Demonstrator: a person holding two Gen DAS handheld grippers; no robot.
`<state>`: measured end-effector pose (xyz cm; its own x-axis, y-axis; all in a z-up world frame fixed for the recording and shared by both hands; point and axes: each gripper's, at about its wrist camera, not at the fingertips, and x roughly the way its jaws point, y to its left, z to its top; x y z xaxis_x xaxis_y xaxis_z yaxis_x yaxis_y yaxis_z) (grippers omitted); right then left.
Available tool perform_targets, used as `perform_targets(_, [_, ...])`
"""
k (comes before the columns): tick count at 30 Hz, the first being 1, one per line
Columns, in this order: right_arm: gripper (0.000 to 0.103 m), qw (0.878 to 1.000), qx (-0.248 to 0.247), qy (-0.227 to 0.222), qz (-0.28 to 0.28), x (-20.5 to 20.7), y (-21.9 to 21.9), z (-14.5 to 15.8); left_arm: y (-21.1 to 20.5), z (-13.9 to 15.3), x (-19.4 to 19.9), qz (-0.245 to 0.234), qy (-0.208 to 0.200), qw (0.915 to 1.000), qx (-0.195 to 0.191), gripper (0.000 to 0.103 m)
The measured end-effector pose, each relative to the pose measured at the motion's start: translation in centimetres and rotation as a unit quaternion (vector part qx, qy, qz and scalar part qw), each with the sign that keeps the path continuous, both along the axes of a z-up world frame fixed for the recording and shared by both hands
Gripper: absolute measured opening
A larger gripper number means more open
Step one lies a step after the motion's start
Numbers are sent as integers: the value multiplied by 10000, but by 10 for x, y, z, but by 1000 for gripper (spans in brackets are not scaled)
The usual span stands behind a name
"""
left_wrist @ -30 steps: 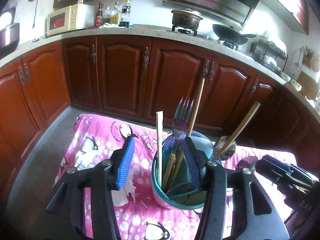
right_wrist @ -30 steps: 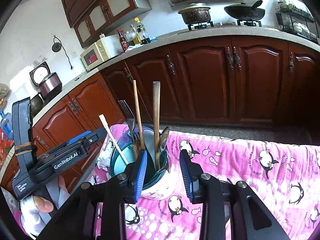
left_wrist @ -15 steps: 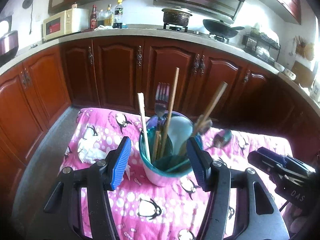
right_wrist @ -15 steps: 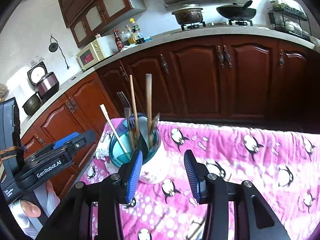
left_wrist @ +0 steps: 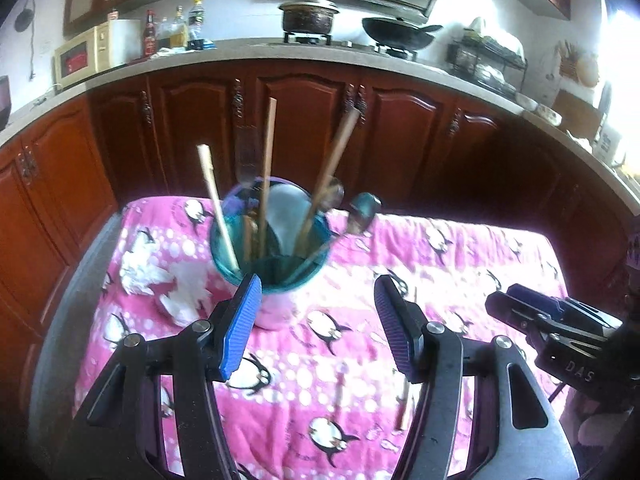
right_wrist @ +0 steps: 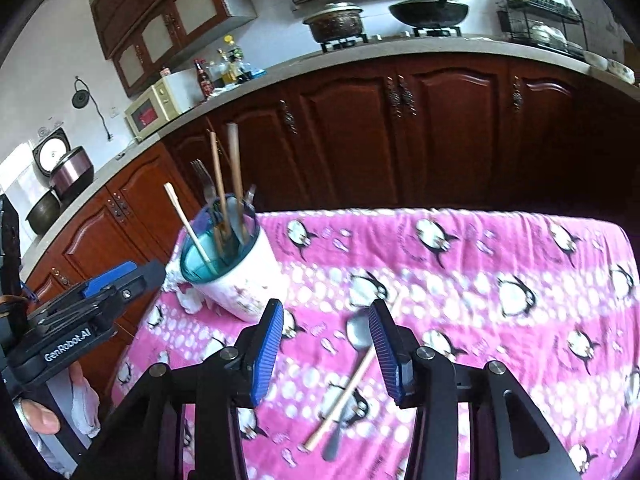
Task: Organize utensils
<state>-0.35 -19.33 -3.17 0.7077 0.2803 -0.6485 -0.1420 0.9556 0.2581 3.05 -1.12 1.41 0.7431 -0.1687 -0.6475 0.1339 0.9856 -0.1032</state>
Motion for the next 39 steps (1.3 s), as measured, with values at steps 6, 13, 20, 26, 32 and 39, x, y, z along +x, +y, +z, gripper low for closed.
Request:
perform_targets(6, [42,9993,70,270,-253,-8,-26,-24,-21,-12,-3,-223,190,9996,18,59])
perform_targets(13, [43,9953,401,822,-311,9,-41,-68,-35,-41,-4,-449,558,9974,30,59])
perform_targets(20, [28,9909,446,1272,-35,51,-24,-108,-26,-68,2,-328,950,9949,40,59])
perform_targets(26, [24,9850,448,1661,129,79,-1,-133,-22,-82,7,-277,1114,9934,56,59])
perform_targets(32, [10,9851,258,1677,295,77,-3,-137,-30,-91,19,-350,1256,9915,-35,59])
perform_targets(39, [5,9833,109,1793,307,48,-51,-125,-59,-109,43,-686,1513,9855,-336,59])
